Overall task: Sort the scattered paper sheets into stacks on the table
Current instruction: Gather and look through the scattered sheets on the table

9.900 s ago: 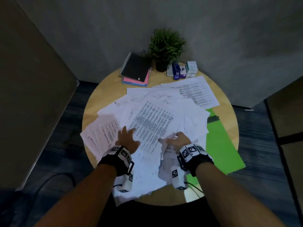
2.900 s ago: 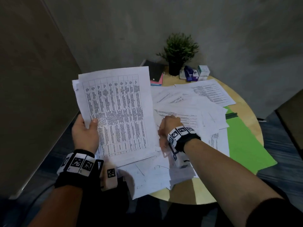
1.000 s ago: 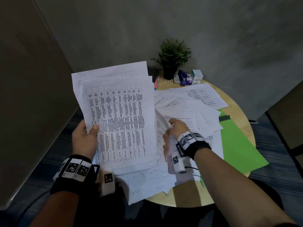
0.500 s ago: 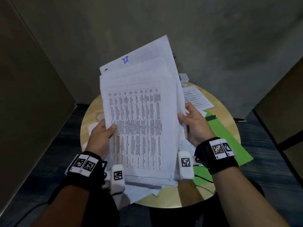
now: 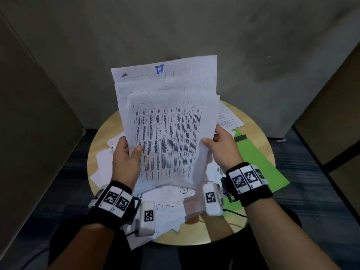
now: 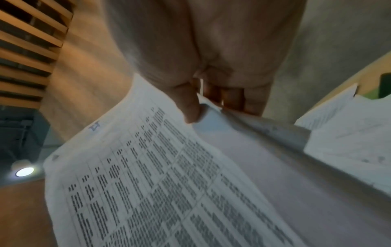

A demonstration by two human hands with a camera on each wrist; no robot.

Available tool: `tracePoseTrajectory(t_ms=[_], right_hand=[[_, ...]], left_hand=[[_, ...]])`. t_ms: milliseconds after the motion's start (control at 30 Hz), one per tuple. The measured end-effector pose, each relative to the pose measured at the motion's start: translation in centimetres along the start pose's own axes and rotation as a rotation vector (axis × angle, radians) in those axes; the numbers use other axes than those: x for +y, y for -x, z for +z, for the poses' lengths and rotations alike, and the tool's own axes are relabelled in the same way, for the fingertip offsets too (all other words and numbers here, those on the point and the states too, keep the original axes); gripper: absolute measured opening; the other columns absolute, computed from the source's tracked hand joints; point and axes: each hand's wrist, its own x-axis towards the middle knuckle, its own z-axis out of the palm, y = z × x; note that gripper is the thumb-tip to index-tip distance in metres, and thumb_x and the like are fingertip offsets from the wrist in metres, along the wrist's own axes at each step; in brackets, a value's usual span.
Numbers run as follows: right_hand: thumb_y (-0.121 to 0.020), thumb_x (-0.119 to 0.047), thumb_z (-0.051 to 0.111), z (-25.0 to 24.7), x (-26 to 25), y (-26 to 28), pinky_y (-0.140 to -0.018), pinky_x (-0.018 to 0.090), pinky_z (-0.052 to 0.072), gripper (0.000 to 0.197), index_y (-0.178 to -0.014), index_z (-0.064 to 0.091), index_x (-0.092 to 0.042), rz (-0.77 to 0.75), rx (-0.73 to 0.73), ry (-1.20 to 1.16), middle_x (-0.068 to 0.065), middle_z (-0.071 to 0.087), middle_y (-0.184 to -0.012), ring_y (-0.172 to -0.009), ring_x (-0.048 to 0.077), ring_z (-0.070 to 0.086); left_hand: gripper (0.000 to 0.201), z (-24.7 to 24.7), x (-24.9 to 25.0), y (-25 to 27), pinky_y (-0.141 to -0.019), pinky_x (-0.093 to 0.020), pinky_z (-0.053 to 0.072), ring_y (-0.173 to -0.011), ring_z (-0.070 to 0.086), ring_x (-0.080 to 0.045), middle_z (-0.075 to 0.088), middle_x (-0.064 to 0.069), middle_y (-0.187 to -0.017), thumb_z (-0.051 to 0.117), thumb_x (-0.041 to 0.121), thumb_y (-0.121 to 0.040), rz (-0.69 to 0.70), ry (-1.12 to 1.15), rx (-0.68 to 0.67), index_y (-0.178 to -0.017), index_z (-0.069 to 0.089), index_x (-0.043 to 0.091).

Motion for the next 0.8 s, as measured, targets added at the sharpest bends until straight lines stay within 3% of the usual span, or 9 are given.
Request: tracePoseTrajectory(t_ms=[100, 233, 300, 367, 433, 533, 600, 733, 800], right_hand=[[-0.089, -0.008, 0.056, 0.7, -0.8, -0.2, -0.091, 0.047, 0.051, 0.025, -0.100, 0.057, -0.030, -0.038, 0.073, -0.065, 0.001, 0.069, -0.103, -0.099, 0.024, 0.063], [-0.086, -0.012, 0.061, 1.3, -0.3, 0.3, -0.091, 0.045, 0.051, 0.025, -0.105, 0.053, -0.027, -0.016, 0.079, -0.078, -0.001, 0.067, -0.106, -0.101, 0.018, 0.063], [-0.085, -0.013, 0.064, 2.0, 0.9, 0.7, -0.090, 0.046, 0.051, 0.025, -0.106, 0.051, -0.022, 0.053, 0.062, -0.034, 0.001, 0.065, -0.105, -0.098, 0.019, 0.063], [-0.089, -0.014, 0.061, 2.7, 2.0, 1.1, -0.089, 0.042, 0.051, 0.028, -0.113, 0.049, -0.015, 0.102, 0.047, -0.001, 0.003, 0.064, -0.108, -0.100, 0.021, 0.062], [-0.093, -0.012, 0.055, 3.3, 2.4, 1.6, -0.088, 0.032, 0.047, 0.030, -0.122, 0.048, -0.014, 0.115, 0.028, 0.013, 0.001, 0.061, -0.112, -0.105, 0.020, 0.058], [-0.097, -0.011, 0.048, 3.8, 1.8, 1.7, -0.087, 0.024, 0.041, 0.032, -0.128, 0.046, -0.015, 0.110, 0.031, 0.003, -0.004, 0.058, -0.114, -0.105, 0.015, 0.054], [-0.097, -0.011, 0.048, 3.7, 1.1, 1.5, -0.076, 0.019, 0.041, 0.030, -0.127, 0.045, -0.017, 0.080, 0.055, -0.002, -0.005, 0.058, -0.110, -0.098, 0.012, 0.055], [-0.096, -0.012, 0.049, 3.3, 1.0, 1.1, -0.064, 0.012, 0.040, 0.023, -0.117, 0.046, -0.022, 0.060, 0.066, -0.017, -0.013, 0.057, -0.096, -0.083, -0.003, 0.054], [-0.095, -0.012, 0.051, 3.5, 1.9, 1.2, -0.065, 0.013, 0.040, 0.024, -0.116, 0.045, -0.021, 0.106, 0.031, 0.026, -0.008, 0.059, -0.100, -0.088, 0.006, 0.057]], left_hand=[[0.031, 1.1, 1.0, 0.3, -0.083, -0.013, 0.047, -0.091, 0.058, 0.014, 0.059, 0.015, -0.105, 0.046, 0.000, -0.098, 0.067, 0.039, 0.034, -0.107, 0.047, 0.030], [0.039, 0.8, -0.5, 0.1, -0.110, -0.040, 0.038, -0.127, 0.049, -0.015, 0.053, 0.001, -0.135, 0.047, 0.006, -0.099, -0.001, 0.082, 0.063, -0.131, 0.041, 0.027], [0.044, 0.7, -1.6, 0.4, -0.113, -0.046, 0.033, -0.128, 0.046, -0.016, 0.051, 0.006, -0.135, 0.047, 0.008, -0.099, -0.038, 0.082, 0.063, -0.128, 0.039, 0.039], [0.044, 0.8, -2.0, 0.7, -0.113, -0.045, 0.034, -0.117, 0.050, -0.008, 0.052, 0.019, -0.122, 0.045, 0.003, -0.099, -0.076, 0.077, 0.061, -0.118, 0.038, 0.042], [0.044, 0.9, -2.3, 0.9, -0.112, -0.044, 0.034, -0.116, 0.049, -0.009, 0.052, 0.022, -0.118, 0.043, 0.005, -0.100, -0.101, 0.056, 0.058, -0.118, 0.035, 0.044], [0.040, 0.9, -2.1, 0.6, -0.108, -0.050, 0.039, -0.117, 0.052, -0.018, 0.056, 0.015, -0.117, 0.042, 0.017, -0.101, -0.087, 0.007, 0.103, -0.107, 0.041, 0.057], [0.039, 1.0, -1.4, 0.1, -0.104, -0.050, 0.043, -0.116, 0.054, -0.019, 0.058, 0.011, -0.118, 0.042, 0.023, -0.100, -0.065, -0.012, 0.136, -0.100, 0.045, 0.062], [0.036, 1.1, -1.1, -0.4, -0.097, -0.040, 0.046, -0.110, 0.056, -0.017, 0.058, 0.017, -0.110, 0.040, 0.017, -0.102, -0.054, 0.002, 0.135, -0.101, 0.045, 0.052], [0.028, 1.1, -2.2, -0.2, -0.092, -0.037, 0.046, -0.107, 0.055, -0.020, 0.058, 0.013, -0.109, 0.039, 0.016, -0.102, -0.087, -0.023, 0.120, -0.104, 0.043, 0.044]])
